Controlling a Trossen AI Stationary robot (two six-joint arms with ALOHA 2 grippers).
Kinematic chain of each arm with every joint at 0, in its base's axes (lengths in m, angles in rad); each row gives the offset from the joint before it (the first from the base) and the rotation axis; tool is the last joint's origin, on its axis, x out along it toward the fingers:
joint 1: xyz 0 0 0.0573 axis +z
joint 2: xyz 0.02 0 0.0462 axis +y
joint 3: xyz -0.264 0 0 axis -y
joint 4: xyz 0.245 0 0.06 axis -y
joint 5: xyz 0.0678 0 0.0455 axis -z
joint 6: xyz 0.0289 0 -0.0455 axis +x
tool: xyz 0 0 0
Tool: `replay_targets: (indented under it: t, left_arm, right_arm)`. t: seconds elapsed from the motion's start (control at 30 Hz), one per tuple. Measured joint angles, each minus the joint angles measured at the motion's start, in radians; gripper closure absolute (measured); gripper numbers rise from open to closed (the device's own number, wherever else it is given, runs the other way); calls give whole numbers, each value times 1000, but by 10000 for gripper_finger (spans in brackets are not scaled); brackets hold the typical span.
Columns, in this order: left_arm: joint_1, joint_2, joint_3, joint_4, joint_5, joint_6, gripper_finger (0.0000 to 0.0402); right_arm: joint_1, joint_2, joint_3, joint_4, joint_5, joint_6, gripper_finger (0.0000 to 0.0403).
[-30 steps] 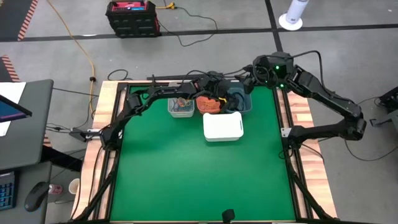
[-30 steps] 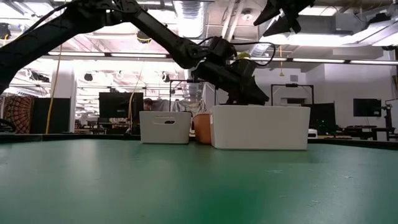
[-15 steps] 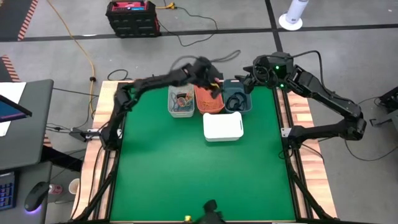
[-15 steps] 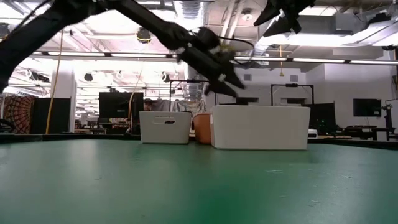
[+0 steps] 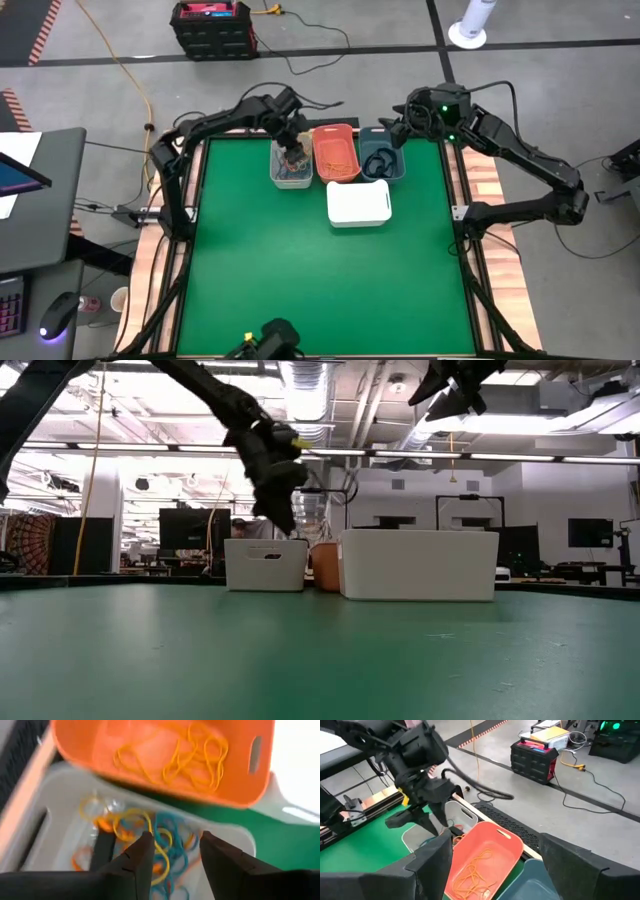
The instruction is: Sort rubber bands into baskets
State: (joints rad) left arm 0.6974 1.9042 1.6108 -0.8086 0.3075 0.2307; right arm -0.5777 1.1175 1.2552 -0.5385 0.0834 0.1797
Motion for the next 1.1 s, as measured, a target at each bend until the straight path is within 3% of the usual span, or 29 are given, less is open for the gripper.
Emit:
replay_targets:
  t: [0.2,0.43,0.77,1.1]
  left_arm:
    - [22,-7,-92,34,-1,42,258]
    - [35,-5,-190,187,-38,67,258]
    - [39,-5,-201,192,-96,238,258]
    - [40,-5,-244,213,-104,236,278]
  right_arm:
    - [0,0,0,0,3,8,83]
    - [4,0,0,0,4,33,83]
    - [49,0,0,0,40,45,83]
    - [61,0,0,10,56,59,83]
